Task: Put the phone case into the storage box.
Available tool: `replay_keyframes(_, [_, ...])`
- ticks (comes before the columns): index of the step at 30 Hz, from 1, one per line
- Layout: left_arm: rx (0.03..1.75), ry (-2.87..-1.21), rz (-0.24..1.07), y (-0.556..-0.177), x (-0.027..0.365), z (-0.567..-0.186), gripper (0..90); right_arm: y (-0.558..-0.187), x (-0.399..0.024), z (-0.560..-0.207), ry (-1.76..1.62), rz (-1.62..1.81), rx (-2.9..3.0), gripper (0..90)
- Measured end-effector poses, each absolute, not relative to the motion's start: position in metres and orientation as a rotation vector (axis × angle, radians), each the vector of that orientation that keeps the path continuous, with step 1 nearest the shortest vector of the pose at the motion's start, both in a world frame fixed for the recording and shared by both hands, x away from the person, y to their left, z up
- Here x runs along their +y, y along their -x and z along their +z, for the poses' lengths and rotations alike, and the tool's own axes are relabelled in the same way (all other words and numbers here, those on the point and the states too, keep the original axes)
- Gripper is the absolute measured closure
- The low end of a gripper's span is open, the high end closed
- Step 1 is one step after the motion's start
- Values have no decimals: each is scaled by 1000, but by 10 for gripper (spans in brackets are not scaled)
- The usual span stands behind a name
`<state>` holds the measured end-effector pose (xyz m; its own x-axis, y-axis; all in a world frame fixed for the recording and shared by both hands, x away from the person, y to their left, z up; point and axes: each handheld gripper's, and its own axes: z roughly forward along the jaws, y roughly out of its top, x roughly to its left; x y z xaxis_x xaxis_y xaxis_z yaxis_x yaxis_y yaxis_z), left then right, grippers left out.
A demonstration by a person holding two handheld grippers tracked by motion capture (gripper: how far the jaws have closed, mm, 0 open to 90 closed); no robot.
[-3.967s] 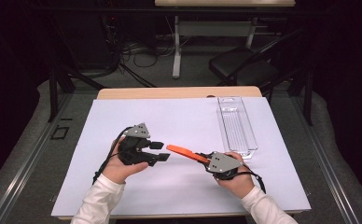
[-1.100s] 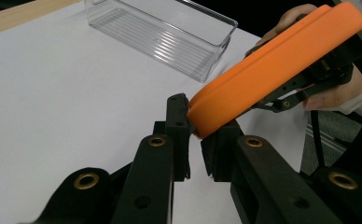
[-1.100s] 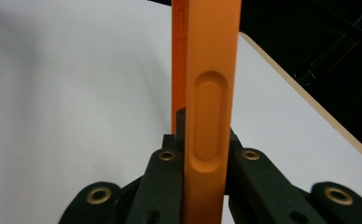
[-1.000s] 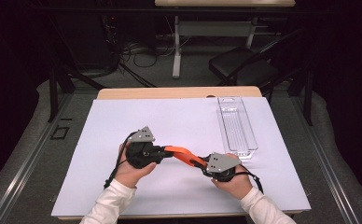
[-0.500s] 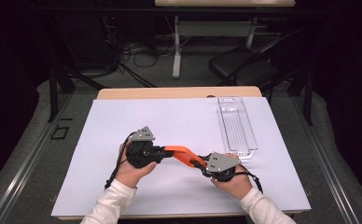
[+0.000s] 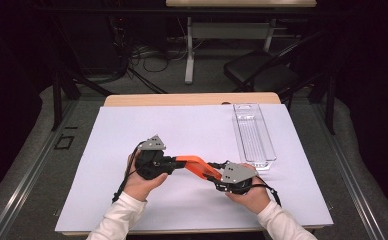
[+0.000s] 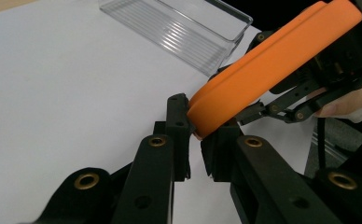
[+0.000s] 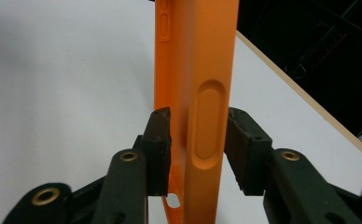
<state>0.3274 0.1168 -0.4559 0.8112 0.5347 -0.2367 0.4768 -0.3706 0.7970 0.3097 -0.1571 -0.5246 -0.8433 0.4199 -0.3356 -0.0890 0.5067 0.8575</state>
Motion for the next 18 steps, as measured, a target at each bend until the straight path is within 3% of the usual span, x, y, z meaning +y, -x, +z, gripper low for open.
replay_keyframes(8, [774, -2048, 78, -328, 115, -457, 819, -309, -158, -523, -280, 1326, 2213, 559])
replay_keyframes(18, [811, -2063, 70, -328, 112, -454, 819, -306, -165, -515, -250, 1358, 2178, 556])
